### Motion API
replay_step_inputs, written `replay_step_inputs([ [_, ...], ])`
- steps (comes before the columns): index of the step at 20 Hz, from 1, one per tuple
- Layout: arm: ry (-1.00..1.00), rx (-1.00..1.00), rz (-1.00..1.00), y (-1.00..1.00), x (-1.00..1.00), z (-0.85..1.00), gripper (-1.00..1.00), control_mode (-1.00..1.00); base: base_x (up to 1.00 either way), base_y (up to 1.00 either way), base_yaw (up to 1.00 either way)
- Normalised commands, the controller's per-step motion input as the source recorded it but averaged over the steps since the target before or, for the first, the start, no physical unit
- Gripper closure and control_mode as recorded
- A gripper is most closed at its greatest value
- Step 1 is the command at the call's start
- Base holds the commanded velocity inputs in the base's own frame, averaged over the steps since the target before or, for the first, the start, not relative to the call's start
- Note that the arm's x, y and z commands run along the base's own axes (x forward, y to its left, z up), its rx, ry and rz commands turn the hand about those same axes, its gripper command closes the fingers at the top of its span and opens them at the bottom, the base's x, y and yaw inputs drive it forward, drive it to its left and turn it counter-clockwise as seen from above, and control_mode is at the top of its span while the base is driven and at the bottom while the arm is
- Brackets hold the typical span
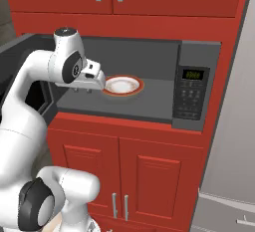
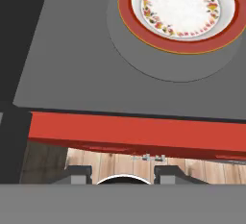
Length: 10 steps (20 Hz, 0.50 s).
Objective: Pick the steak from the counter and place it in the microwave.
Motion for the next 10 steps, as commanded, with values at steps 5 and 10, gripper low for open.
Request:
replay_step_inputs([
  [5,-0.02,0.0,0.0,-0.08,-0.5,0.0,-1.0,-1.0,0.0,0.0,0.0],
  [10,0.0,0.0,0.0,0.0,0.0,0.0,-1.0,1.0,-0.98,-0.21,0.0],
])
